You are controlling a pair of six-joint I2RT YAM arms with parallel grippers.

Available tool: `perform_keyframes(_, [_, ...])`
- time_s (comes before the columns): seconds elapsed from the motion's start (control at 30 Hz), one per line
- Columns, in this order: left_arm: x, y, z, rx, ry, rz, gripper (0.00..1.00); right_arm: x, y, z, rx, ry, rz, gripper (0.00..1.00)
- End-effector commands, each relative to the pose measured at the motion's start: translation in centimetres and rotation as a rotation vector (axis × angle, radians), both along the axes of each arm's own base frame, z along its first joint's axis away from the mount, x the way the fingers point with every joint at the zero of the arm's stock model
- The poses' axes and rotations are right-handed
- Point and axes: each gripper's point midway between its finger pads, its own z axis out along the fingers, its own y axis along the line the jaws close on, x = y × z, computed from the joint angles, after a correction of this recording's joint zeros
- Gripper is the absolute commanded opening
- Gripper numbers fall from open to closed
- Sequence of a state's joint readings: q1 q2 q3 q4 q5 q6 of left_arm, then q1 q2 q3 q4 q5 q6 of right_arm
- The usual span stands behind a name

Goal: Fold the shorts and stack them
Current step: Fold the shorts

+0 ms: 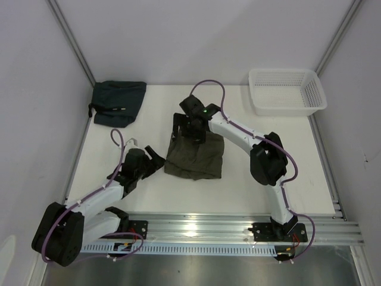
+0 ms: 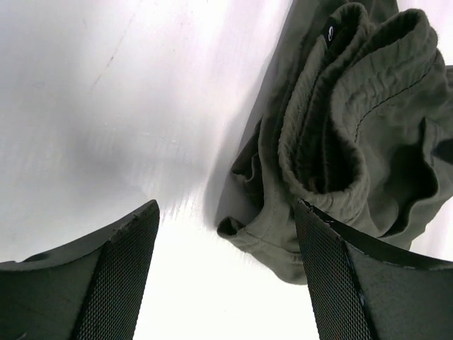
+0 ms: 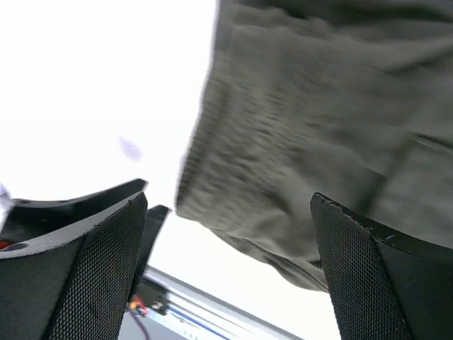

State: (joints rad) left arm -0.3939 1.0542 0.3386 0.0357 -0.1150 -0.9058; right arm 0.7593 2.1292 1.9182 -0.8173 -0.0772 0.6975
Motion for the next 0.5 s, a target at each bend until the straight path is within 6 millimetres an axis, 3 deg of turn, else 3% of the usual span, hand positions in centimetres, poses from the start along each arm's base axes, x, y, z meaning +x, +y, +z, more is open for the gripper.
perform_keyframes(0.0, [-0.2,1.4,0.6,0.056,-0.015,0.023,0.80,-0.2,2.9,5.3,0.214,-0.077,0.048,0.97])
perform_keyframes(0.17, [0.4,1.3,2.2,0.063,-0.054,0.016,0.80,0.2,1.6,7.2,0.255,-0.157,0.025,0.96])
perform_keyframes(0.3, [2.0,0.5,4.6,0.072,-0.108,-0.018,0.79,0.4,-1.0,8.4,0.296,-0.222,-0.008,0.89])
perform_keyframes(0.33, [2.0,0.4,4.2,0.085,-0.088,-0.029,0.79,0.7,-2.1,8.5,0.315,-0.245,-0.023,0.86])
perform_keyframes(0.37, [2.9,0.0,5.6,0.083,-0.112,-0.032,0.79,0.9,-2.5,8.6,0.333,-0.255,-0.022,0.78])
perform_keyframes(0.43, [3.1,-0.2,5.0,0.122,-0.080,-0.055,0.79,1.5,-3.1,8.1,0.371,-0.262,-0.011,0.66])
perform_keyframes(0.47, [3.9,-0.6,6.2,0.117,-0.103,-0.059,0.79,1.7,-3.2,7.8,0.369,-0.258,-0.004,0.64])
